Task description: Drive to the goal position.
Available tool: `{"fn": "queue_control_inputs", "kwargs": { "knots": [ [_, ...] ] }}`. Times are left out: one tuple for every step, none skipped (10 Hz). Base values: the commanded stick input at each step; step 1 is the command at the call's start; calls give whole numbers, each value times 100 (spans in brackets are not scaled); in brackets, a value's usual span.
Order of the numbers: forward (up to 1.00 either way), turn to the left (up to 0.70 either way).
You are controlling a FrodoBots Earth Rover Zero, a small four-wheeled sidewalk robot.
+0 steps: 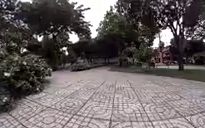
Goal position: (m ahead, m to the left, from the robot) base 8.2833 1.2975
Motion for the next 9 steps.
{"fn": "queue_control_inputs", "kwargs": {
  "knots": [
    [70,0],
    [70,0],
    [70,0],
    [70,0],
    [70,0],
    [70,0],
    [70,0],
    [70,0],
    [70,0]
  ]
}}
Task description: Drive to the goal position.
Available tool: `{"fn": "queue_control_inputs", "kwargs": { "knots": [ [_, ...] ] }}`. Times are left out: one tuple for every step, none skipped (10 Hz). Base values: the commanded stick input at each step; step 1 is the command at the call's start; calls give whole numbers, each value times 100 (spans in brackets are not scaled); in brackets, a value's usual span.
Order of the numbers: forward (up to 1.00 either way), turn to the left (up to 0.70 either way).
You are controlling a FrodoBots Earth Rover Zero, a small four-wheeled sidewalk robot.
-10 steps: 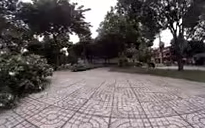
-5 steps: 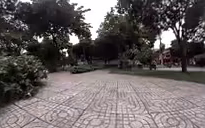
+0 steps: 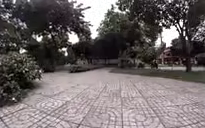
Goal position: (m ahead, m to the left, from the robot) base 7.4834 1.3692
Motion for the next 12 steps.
{"fn": "queue_control_inputs", "kwargs": {
  "knots": [
    [70,0],
    [70,0],
    [70,0],
    [70,0],
    [70,0],
    [70,0],
    [70,0],
    [70,0],
    [70,0],
    [70,0],
    [70,0],
    [70,0]
  ]
}}
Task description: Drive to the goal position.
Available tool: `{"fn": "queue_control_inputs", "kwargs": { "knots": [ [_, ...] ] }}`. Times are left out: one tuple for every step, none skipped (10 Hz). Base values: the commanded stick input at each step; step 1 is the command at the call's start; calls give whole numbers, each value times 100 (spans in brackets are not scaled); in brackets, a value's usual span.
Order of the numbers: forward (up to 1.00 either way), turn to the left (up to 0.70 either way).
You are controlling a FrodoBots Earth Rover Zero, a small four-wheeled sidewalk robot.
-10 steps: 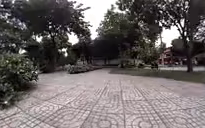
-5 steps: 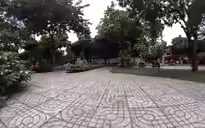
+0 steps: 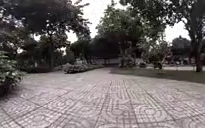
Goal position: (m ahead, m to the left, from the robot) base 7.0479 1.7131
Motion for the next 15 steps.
{"fn": "queue_control_inputs", "kwargs": {
  "knots": [
    [70,0],
    [70,0],
    [70,0],
    [70,0],
    [70,0],
    [70,0],
    [70,0],
    [70,0],
    [70,0],
    [70,0],
    [70,0],
    [70,0],
    [70,0],
    [70,0],
    [70,0]
  ]
}}
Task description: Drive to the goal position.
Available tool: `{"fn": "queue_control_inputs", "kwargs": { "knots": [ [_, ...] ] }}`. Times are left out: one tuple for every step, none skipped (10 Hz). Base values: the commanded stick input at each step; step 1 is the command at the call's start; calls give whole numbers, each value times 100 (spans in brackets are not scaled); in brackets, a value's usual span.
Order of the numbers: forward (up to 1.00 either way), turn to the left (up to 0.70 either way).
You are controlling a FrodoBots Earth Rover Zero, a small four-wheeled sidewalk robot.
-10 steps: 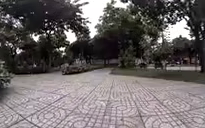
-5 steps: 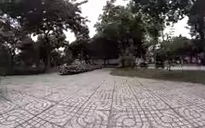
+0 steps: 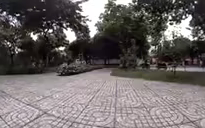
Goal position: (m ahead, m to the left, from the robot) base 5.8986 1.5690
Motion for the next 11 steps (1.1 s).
{"fn": "queue_control_inputs", "kwargs": {
  "knots": [
    [70,0],
    [70,0],
    [70,0],
    [70,0],
    [70,0],
    [70,0],
    [70,0],
    [70,0],
    [70,0],
    [70,0],
    [70,0]
  ]
}}
